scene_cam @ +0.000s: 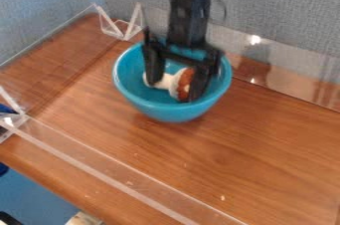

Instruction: Remove the mushroom from inside the blue bowl and put it on the table

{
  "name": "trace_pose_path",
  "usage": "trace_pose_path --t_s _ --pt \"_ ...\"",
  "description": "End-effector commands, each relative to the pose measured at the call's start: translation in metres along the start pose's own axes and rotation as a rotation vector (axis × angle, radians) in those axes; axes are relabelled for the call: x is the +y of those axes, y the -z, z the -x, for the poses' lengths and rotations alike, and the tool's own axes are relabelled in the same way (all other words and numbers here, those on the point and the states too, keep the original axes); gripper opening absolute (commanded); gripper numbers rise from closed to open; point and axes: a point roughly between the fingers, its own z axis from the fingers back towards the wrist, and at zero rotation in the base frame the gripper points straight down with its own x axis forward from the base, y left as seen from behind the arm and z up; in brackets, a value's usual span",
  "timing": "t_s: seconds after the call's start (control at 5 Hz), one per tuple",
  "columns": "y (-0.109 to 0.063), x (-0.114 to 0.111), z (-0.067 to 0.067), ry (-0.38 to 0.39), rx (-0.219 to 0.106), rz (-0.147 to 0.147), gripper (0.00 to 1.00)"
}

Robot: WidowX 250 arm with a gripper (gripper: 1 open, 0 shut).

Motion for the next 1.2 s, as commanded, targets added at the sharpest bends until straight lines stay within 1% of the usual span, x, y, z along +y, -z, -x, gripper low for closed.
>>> trace_pose_path --t_s 0.0,0.2,1.0 --pt "0.011 -0.015 -0.017 0.064 -0.030 -0.009 0.00" --pt "0.013 -0.024 -0.018 0.109 -0.042 -0.014 0.00" --pt "0.006 -0.014 -0.017 0.116 -0.034 -0.018 0.00"
